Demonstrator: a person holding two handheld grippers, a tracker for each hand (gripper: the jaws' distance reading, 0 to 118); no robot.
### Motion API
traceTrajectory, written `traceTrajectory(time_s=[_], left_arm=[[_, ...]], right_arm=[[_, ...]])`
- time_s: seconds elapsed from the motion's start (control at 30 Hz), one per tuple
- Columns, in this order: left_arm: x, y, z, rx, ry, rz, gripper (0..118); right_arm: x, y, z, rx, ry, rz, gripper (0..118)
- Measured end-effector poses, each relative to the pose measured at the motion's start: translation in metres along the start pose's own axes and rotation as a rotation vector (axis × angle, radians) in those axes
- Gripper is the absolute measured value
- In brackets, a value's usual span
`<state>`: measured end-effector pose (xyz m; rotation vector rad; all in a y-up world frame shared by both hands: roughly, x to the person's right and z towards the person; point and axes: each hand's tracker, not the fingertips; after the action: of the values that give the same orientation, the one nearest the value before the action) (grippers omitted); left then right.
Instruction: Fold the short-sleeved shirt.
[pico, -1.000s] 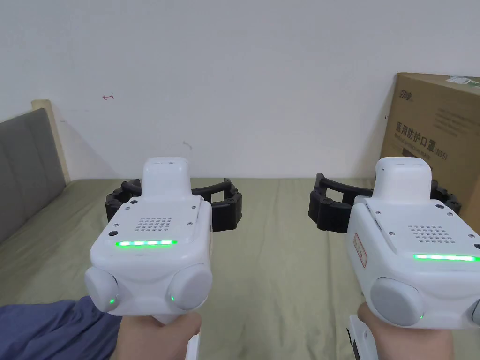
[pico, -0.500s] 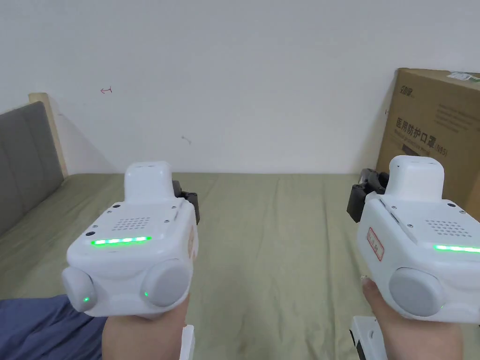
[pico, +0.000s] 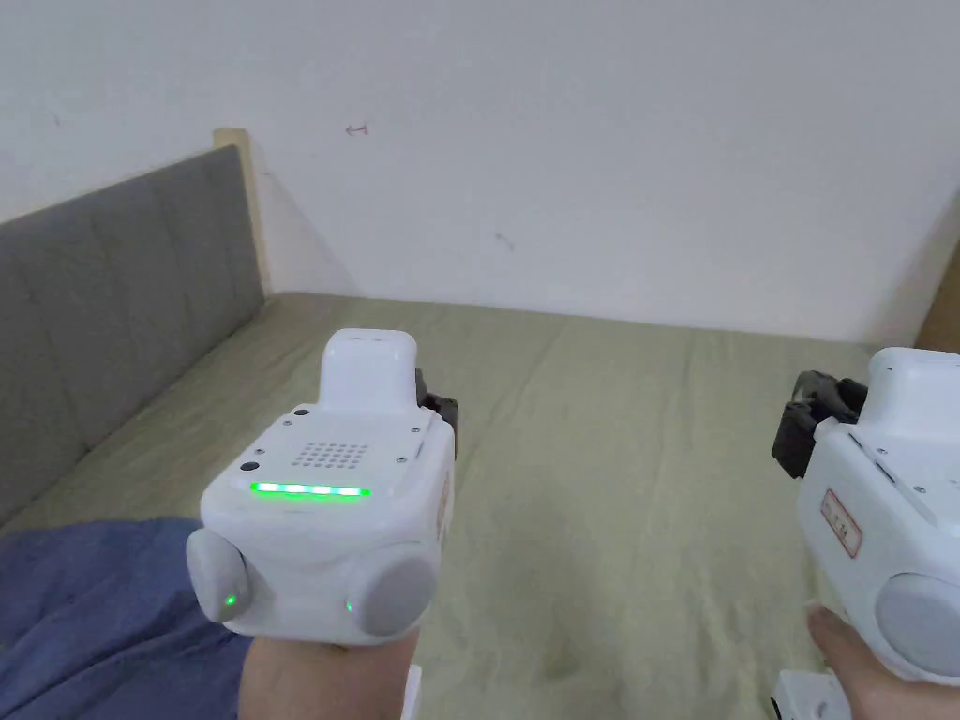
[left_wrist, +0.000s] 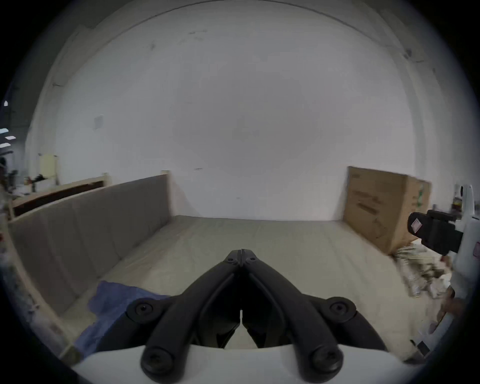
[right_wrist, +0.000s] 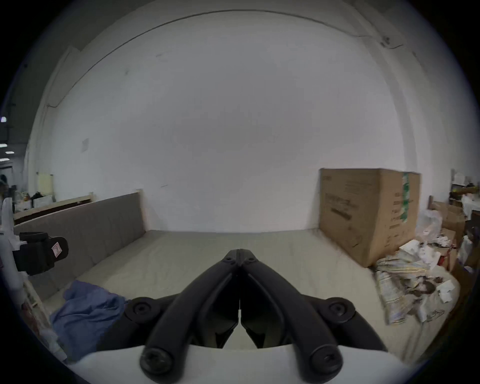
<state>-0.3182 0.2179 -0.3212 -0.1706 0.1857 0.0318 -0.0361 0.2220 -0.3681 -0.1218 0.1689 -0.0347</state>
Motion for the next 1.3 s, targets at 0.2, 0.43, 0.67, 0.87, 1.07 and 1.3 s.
traceTrajectory(time_s=[0.2,0.43,0.67,0.87,1.07,1.3], left_arm=[[-0.111,-0.008,0.036,0.003,0.293,-0.021,0],[-0.158,-0.028,0.053,-0.071,0.397,0.015,0],[-0.209,-0.092,-0.018,-0.673,0.076,0.195,0],[-0.226,-0.178,-0.071,-1.003,0.008,0.310,47],[-0.199,-0.227,-0.102,-1.053,-0.026,0.327,104],[-0.156,-0.260,-0.124,-1.047,0.095,0.069,118]], right_arm=[[-0.131,-0.010,-0.027,-0.092,0.356,0.004,0],[-0.212,-0.019,-0.029,-0.121,0.550,0.109,0],[-0.239,-0.047,-0.052,-0.370,0.572,0.231,0],[-0.241,-0.091,-0.064,-0.555,0.625,0.232,0],[-0.229,-0.116,-0.066,-0.595,0.615,0.294,0],[-0.214,-0.125,-0.077,-0.626,0.591,0.269,0]])
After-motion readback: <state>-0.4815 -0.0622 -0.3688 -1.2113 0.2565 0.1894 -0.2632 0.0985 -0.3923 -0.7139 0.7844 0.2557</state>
